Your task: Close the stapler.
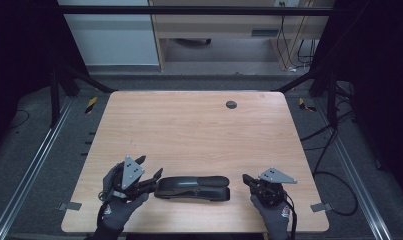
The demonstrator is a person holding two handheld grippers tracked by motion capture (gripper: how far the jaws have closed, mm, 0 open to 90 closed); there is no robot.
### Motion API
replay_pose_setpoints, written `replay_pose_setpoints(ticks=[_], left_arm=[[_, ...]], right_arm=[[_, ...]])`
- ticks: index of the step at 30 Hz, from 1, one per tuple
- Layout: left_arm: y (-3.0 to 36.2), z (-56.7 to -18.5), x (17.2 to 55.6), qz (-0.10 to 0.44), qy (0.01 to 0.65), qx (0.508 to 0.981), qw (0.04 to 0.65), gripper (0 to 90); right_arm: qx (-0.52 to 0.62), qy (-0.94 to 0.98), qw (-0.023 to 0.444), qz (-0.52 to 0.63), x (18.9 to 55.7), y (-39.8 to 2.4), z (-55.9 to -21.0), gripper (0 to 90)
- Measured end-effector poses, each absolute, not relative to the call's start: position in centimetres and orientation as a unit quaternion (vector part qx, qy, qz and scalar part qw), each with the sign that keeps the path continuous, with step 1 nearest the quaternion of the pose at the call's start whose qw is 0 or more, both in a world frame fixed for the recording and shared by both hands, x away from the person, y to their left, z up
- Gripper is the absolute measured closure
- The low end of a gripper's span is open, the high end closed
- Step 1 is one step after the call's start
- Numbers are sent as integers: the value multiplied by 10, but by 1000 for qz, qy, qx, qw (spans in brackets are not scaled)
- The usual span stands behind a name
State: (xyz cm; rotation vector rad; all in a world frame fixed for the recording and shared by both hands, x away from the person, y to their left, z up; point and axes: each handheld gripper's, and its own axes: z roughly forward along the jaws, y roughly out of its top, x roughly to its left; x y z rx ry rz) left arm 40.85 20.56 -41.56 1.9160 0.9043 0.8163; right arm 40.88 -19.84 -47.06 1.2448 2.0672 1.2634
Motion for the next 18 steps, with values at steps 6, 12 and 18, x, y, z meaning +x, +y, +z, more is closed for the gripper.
replay_pose_setpoints(ticks=[6, 12, 18], left_arm=[[226, -425, 414, 329, 391, 752, 417, 333], [241, -435, 417, 334, 415, 741, 409, 342], [250, -443, 416, 335, 431, 734, 403, 345]], right_arm=[[435, 744, 207, 462, 410, -198, -465, 894], [424, 743, 207, 474, 406, -196, -457, 889], [416, 740, 203, 488, 402, -193, -447, 890]])
